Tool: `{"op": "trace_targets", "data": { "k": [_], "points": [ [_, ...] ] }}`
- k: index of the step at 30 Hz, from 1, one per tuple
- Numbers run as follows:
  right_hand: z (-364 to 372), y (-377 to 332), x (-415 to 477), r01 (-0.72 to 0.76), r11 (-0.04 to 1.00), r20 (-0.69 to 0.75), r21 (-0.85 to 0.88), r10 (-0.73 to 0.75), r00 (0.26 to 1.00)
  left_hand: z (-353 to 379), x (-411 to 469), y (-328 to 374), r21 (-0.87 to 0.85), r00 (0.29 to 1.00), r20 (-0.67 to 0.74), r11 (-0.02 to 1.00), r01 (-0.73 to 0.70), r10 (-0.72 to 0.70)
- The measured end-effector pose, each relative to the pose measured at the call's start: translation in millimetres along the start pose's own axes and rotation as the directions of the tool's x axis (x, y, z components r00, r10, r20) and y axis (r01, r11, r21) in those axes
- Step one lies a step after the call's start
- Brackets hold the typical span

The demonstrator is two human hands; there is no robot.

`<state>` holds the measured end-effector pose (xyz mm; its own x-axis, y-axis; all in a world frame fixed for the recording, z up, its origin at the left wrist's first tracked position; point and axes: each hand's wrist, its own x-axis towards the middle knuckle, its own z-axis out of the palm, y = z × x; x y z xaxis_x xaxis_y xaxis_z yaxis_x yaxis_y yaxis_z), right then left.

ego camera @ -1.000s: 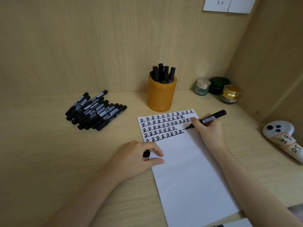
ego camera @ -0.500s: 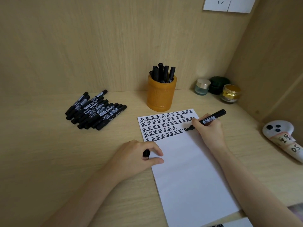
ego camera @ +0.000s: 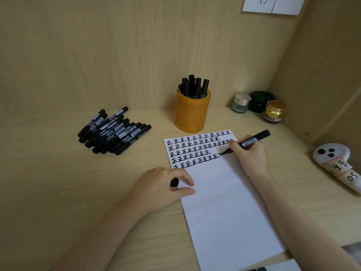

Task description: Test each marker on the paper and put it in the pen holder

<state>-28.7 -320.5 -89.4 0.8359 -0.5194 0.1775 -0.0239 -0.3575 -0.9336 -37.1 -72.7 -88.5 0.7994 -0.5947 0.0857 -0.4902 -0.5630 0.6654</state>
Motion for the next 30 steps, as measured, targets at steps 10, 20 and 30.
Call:
{"op": "trace_targets", "data": {
  "k": [10,20,30],
  "points": [
    [0.1,-2.6,-2.2,-0.026,1.000,0.046,0.008,0.026,0.999,0.0,0.1,-0.1,0.003,1.000,-0.002,1.000,-0.006,0.006],
    [-1.5,-1.6,-2.8,-0.014,0.999,0.046,0.029,0.013,0.999,-0.3,-0.3,0.1,0.012,1.000,0.011,1.000,-0.002,0.002],
    [-1.3,-3.7,-3.2,0.018,1.000,-0.038,-0.020,-0.019,0.999,0.9,1.2,-1.9,0.010,1.000,0.012,1.000,-0.008,0.008]
  ]
}}
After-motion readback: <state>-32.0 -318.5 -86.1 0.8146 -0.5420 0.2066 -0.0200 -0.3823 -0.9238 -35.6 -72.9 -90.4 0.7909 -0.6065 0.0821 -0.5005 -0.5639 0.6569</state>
